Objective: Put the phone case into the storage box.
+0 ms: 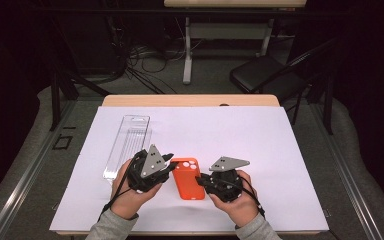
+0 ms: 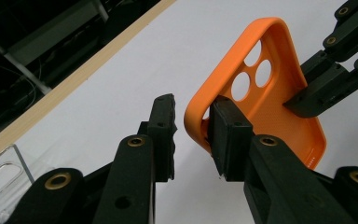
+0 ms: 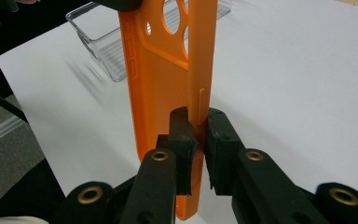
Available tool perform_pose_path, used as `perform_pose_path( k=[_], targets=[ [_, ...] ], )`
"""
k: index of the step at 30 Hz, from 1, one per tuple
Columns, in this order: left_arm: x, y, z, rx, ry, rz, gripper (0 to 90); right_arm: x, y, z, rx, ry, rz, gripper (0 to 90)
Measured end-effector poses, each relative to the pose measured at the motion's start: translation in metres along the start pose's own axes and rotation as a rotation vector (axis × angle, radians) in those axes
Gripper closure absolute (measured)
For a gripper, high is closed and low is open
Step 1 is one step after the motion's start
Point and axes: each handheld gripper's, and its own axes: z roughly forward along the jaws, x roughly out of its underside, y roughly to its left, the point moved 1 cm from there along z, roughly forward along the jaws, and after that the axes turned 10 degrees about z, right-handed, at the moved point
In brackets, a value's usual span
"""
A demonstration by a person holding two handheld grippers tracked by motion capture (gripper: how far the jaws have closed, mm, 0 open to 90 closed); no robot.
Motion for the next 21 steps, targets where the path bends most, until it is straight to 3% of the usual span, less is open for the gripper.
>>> perform_pose_path(
  k=[21],
  targets=[
    [-0.0011,-0.0012,-0.0016,0.008,0.0,0.013,80.0,0.0001,0.0002,0.0002,-0.008,-0.002,0.006,81.9]
  ],
)
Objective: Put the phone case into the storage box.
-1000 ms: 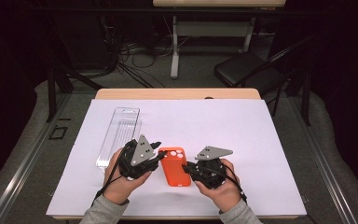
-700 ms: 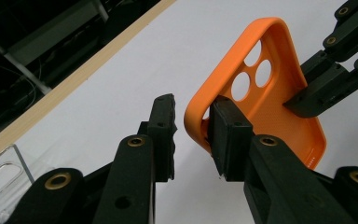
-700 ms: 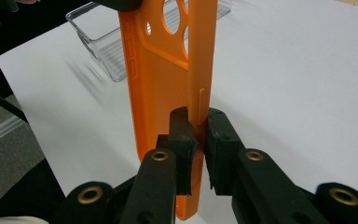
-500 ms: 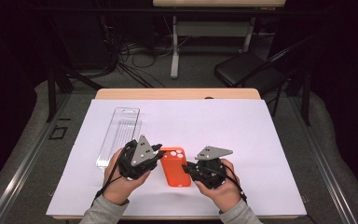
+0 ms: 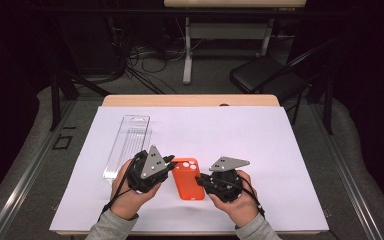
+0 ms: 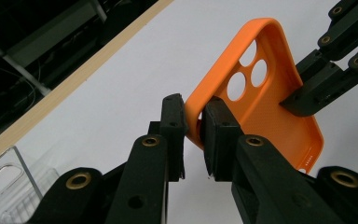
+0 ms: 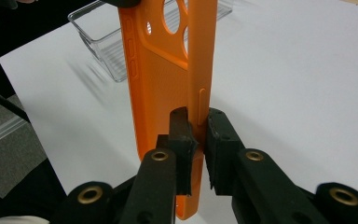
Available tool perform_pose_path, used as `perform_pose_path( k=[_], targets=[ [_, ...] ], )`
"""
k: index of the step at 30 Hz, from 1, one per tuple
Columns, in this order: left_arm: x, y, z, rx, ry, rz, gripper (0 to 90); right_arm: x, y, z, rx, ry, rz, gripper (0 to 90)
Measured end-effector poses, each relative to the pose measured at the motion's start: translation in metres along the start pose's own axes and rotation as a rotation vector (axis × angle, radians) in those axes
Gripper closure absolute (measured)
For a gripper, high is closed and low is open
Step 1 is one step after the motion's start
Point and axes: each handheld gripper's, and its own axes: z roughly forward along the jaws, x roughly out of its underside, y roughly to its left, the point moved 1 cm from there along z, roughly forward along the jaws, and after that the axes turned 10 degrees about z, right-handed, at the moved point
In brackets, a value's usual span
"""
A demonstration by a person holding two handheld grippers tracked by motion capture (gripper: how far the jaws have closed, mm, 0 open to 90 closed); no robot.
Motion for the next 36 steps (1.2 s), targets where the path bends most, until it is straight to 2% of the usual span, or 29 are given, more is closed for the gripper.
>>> perform_pose_path(
  k=[21,36],
  targets=[
    [0.0014,0.0014,-0.0005,0.014,-0.008,-0.036,80.6,0.0003,0.0003,0.0005,-0.007,0.005,0.002,81.8],
    [0.0018,0.0026,-0.0011,0.023,-0.002,-0.04,80.8,0.0002,-0.0001,0.0012,-0.013,0.01,0.002,81.7]
  ],
)
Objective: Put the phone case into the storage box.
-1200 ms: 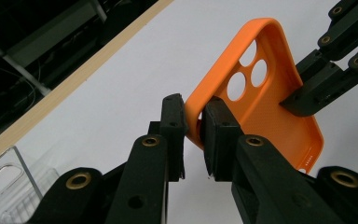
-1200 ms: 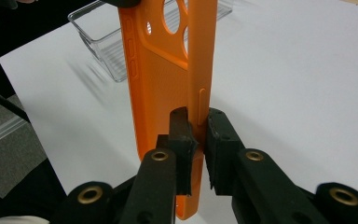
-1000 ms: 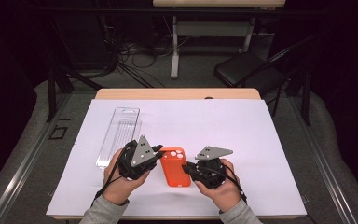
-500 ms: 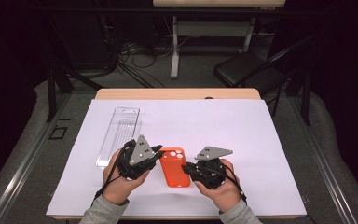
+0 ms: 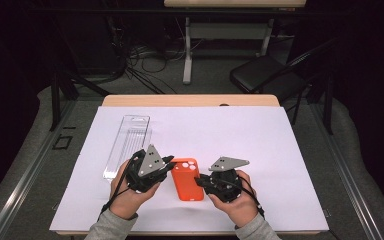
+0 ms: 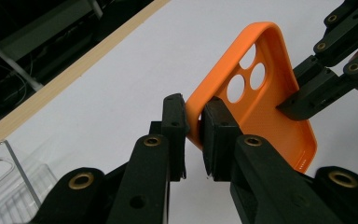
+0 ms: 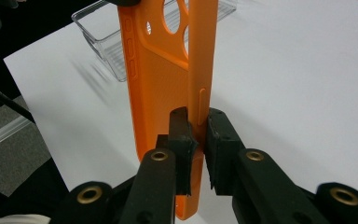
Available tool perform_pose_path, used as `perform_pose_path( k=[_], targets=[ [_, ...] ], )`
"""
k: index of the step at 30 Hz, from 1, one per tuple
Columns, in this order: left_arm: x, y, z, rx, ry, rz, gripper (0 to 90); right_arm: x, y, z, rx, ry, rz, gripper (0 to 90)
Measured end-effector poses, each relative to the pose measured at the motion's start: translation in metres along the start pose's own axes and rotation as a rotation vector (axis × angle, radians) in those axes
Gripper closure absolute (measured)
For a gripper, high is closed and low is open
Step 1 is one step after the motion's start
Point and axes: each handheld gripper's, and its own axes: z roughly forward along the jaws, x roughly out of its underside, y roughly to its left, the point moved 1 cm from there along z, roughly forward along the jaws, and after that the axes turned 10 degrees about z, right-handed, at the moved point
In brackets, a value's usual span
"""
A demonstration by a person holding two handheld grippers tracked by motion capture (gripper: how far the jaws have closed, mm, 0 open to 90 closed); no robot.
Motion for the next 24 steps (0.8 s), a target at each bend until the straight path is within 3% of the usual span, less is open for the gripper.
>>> perform_pose_path(
  k=[24],
  targets=[
    [0.0017,0.0021,0.0004,0.014,-0.014,-0.028,81.0,0.0002,-0.0011,0.0005,-0.008,-0.005,0.009,81.4]
  ],
)
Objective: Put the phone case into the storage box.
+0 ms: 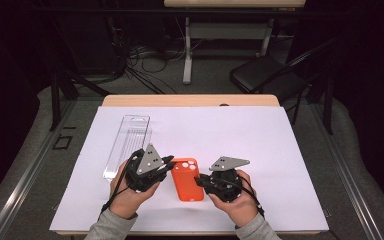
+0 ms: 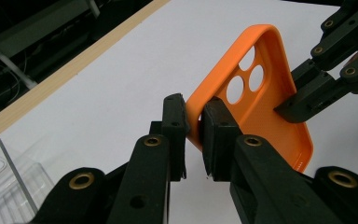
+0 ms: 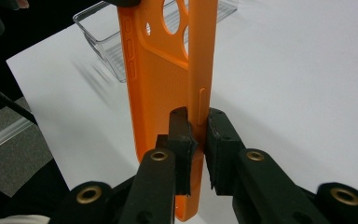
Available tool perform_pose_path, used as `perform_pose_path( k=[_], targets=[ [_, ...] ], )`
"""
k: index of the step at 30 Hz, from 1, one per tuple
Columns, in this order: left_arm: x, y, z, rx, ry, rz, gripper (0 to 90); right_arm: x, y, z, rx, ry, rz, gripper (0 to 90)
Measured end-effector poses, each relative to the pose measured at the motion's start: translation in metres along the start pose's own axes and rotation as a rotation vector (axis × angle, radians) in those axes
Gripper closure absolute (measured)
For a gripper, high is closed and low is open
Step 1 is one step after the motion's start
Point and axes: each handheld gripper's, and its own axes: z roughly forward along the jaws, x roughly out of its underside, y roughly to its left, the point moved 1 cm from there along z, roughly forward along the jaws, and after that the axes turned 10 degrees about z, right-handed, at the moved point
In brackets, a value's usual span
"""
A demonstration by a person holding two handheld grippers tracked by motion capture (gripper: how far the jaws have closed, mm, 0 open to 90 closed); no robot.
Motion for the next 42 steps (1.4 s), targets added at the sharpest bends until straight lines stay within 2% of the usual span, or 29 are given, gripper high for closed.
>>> perform_pose_path(
  k=[11,25,31,42],
  targets=[
    [0.0,0.0,0.0,0.002,-0.001,-0.004,81.0,0.0,0.0,0.0,0.001,-0.003,-0.004,80.8],
    [0.002,0.002,0.001,-0.001,0.006,-0.01,80.9,-0.001,0.0,-0.001,-0.029,-0.027,-0.01,66.7],
    [0.004,0.004,0.001,-0.007,0.003,-0.019,80.9,-0.004,0.0,-0.006,-0.04,-0.058,-0.014,61.8],
    [0.007,0.011,-0.003,-0.026,-0.004,-0.038,80.9,-0.013,-0.004,-0.022,-0.021,-0.154,-0.068,51.0]
  ],
)
